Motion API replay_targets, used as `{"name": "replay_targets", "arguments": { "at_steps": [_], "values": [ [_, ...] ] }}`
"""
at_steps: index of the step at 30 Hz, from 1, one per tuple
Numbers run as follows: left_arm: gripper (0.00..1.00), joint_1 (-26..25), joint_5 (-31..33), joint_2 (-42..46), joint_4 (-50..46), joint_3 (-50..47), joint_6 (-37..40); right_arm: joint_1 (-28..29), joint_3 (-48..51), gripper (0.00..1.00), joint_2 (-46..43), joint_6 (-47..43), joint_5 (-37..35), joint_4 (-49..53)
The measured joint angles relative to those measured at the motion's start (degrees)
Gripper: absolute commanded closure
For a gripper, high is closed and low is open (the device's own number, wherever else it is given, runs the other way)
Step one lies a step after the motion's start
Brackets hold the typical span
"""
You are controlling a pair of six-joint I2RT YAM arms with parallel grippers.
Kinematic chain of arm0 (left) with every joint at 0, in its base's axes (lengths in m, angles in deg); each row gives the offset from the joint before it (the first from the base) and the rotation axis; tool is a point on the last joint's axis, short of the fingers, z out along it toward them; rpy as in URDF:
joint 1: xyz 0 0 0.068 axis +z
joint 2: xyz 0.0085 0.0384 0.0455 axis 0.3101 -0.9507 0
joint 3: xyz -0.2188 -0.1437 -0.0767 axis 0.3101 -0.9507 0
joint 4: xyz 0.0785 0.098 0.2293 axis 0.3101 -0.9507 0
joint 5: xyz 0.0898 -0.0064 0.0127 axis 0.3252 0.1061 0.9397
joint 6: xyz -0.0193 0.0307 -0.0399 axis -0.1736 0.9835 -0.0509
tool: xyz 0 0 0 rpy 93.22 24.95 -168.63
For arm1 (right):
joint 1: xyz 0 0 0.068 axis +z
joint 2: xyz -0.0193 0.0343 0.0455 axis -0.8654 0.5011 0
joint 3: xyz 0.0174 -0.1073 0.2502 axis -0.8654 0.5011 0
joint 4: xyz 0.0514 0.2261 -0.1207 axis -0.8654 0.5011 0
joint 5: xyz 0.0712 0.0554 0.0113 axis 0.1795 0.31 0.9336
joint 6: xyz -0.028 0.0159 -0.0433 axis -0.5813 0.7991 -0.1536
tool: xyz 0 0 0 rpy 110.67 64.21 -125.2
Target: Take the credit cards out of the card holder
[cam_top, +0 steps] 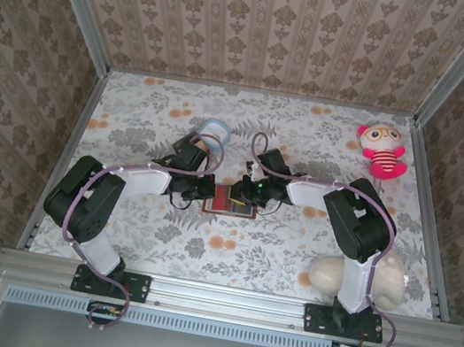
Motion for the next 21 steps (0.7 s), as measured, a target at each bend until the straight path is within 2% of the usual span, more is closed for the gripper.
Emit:
{"name": "replay_targets", "arguments": {
  "at_steps": [9, 21],
  "values": [
    [0.9, -0.11, 1.14, 0.02, -0.59, 0.26, 0.07, -0.17, 1.14, 0.94, -0.66, -1.09, -0.52, -0.98],
    [0.89, -0.31, 1.7, 0.04, -2.19, 0.85, 0.48, -1.77, 3.82, 0.94, -5.81, -5.09, -4.68, 3.56]
  ]
}}
